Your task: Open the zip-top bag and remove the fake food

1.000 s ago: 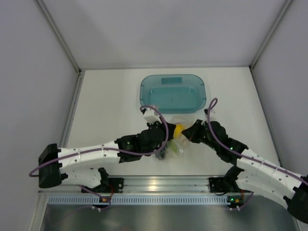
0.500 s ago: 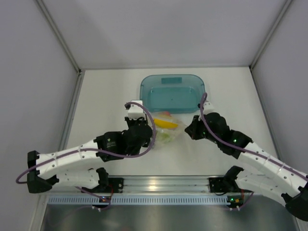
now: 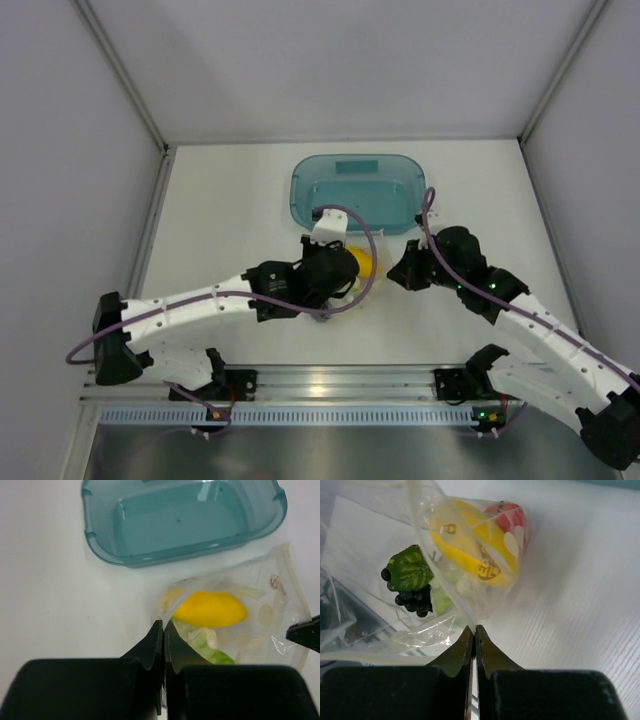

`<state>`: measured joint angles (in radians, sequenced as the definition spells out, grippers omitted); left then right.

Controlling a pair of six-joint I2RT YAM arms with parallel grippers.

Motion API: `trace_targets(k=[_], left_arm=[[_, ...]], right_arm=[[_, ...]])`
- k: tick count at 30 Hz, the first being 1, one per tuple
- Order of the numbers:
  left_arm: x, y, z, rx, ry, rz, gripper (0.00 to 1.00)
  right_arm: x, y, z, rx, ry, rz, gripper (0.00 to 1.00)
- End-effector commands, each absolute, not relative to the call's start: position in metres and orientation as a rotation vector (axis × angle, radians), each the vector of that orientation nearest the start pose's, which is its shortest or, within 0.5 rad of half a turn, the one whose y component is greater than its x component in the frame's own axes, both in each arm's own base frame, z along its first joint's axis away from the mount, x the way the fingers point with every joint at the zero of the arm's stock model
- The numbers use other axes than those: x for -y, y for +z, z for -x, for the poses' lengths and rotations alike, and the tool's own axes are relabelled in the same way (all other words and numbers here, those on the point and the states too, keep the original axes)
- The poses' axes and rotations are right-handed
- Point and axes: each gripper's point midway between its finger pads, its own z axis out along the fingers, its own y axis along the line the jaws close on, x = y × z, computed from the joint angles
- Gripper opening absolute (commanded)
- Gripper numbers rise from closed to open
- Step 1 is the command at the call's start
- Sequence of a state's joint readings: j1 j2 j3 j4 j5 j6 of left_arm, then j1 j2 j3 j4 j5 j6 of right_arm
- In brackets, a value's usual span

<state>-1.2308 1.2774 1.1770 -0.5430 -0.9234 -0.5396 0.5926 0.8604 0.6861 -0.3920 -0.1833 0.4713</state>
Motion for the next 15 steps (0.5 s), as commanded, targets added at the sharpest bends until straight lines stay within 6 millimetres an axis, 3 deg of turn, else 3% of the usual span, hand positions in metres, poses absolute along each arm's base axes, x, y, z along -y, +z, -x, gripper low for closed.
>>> trace_targets(k=[1,6,10,11,12,15], left_arm=[[0.311,0.250,-0.224,-1.989,-0.318,-0.211,0.00],[0.331,0.253,-0.224,-1.983,-0.422,-0.158,0.00],[0.326,0.258,-0.228,-1.965,-0.425,-0.079,0.00],[0.324,0.260,-0.230,-1.958,-0.422,-0.056,0.00],[0.325,0.262,-0.230,-1.953,-0.430,-0.048,0.00],[0.334,0.266,-0.227,-1.948,-0.498,-0.055,0.00]], right_arm=[[-0.205,0.181,-0.204,-2.201,0.845,0.307,0.01],[-0.181,0.194,-0.206,-2.177,0.698,0.291,0.08],[-0.160,0.203,-0.206,-2.161,0.588,0.258,0.09],[-0.157,0.209,-0.206,-2.145,0.578,0.254,0.13],[-0.156,0.213,-0.205,-2.136,0.578,0.254,0.31],[-0.157,0.230,-0.202,-2.083,0.607,0.276,0.32]])
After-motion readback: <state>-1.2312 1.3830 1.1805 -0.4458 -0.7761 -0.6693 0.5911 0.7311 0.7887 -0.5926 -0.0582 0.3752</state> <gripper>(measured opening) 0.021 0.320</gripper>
